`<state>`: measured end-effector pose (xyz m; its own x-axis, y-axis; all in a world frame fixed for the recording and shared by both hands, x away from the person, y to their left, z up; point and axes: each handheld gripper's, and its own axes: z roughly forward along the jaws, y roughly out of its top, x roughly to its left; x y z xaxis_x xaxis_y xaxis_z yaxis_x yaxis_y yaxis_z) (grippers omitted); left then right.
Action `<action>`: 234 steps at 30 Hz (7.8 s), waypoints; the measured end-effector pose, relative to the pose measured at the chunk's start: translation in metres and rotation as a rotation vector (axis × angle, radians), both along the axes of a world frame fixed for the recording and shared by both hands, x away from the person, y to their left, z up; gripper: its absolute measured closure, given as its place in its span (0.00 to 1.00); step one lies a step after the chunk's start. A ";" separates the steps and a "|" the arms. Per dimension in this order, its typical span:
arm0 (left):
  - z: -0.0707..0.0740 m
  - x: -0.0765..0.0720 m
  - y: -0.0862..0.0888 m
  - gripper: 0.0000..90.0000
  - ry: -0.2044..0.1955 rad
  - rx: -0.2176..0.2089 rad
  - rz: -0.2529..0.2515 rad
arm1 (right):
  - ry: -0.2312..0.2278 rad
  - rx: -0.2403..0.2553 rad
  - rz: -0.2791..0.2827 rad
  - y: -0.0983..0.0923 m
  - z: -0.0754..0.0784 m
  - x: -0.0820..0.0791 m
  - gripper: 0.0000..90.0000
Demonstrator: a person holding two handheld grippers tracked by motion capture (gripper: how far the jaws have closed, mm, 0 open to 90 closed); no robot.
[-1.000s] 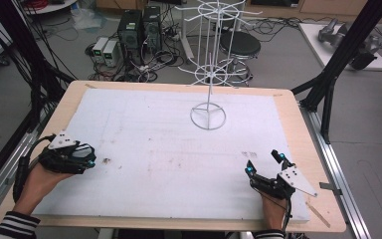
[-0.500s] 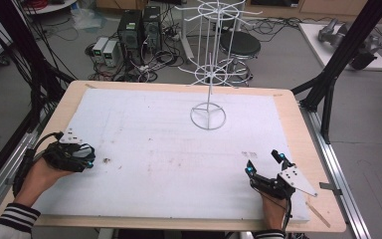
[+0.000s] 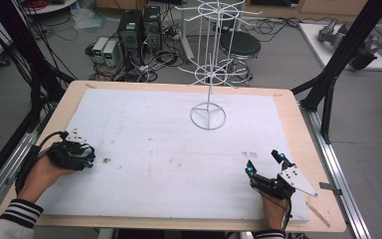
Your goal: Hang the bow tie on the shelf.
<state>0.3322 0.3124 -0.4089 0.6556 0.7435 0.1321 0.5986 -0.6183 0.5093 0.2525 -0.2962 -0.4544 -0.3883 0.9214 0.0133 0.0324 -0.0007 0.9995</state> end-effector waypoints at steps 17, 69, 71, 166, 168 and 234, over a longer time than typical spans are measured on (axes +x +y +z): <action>-0.003 0.006 -0.001 0.71 0.035 0.009 0.003 | 0.003 0.010 0.000 0.000 0.000 0.000 0.07; 0.029 0.002 -0.010 0.93 -0.250 -0.373 0.035 | -0.004 0.015 0.001 -0.001 0.000 0.000 0.07; 0.030 0.003 -0.013 0.93 -0.280 -0.422 0.036 | 0.000 0.016 0.003 -0.001 0.000 -0.001 0.07; 0.132 0.097 -0.205 0.92 -0.376 -0.749 -0.133 | -0.018 0.018 -0.001 -0.001 -0.001 -0.002 0.07; 0.134 0.099 -0.210 0.92 -0.380 -0.750 -0.136 | -0.019 0.021 -0.002 -0.001 -0.001 -0.002 0.07; 0.144 0.100 -0.256 0.39 -0.422 -0.573 -0.155 | -0.024 0.029 -0.001 -0.002 -0.001 -0.003 0.07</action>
